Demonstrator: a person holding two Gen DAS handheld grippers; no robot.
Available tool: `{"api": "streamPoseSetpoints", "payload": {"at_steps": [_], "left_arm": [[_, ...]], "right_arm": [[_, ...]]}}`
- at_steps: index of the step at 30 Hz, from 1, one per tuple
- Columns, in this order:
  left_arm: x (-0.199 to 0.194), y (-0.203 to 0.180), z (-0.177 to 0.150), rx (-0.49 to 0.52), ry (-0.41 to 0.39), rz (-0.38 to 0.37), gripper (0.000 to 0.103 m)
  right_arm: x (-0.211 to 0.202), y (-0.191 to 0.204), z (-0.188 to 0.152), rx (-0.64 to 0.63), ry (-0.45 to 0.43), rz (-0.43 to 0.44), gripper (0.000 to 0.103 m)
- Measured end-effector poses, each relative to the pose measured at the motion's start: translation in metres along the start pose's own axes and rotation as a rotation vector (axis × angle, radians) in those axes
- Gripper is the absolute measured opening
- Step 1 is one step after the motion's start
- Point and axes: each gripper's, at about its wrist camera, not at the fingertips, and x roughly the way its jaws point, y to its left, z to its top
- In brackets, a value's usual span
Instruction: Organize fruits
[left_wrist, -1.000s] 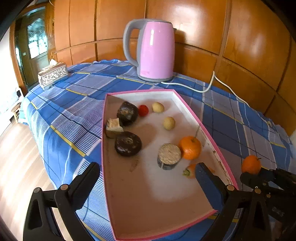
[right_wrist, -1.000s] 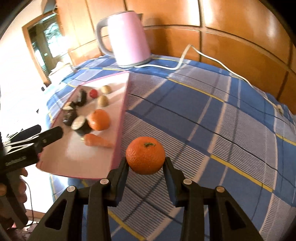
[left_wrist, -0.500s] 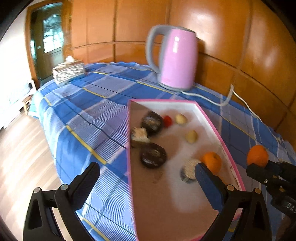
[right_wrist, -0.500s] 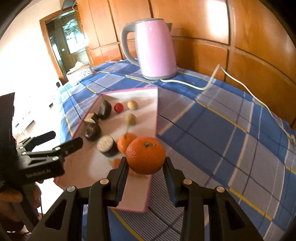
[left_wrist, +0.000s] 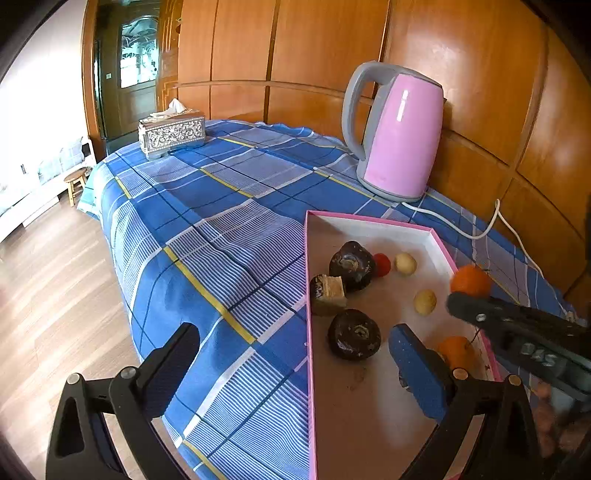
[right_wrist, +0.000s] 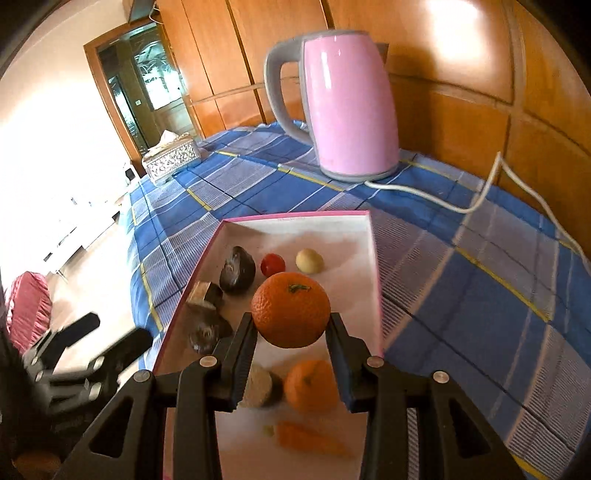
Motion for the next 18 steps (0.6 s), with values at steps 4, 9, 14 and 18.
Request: {"api": "streamPoseSetpoints", "payload": {"at_steps": [4, 9, 14, 18], "left_arm": [[0.002, -0.002, -0.001, 0.006, 0.008, 0.0, 0.103], [0.001, -0.008, -0.004, 0.02, 0.013, -0.006, 0.103], [-0.003, -0.02, -0.009, 0.058, 0.01, -0.017, 0.103], [-0.008, -0.029, -0.012, 0.082, 0.008, -0.036, 0.103]], "right_arm": [[0.016, -0.001, -0.002, 0.014, 0.036, -0.014, 0.042], [0.007, -0.008, -0.013, 0.041, 0.027, -0.001, 0.05], [-0.011, -0.012, -0.024, 0.057, -0.005, -0.027, 0.05], [-0.026, -0.01, -0.034, 0.05, -0.041, -0.072, 0.05]]}}
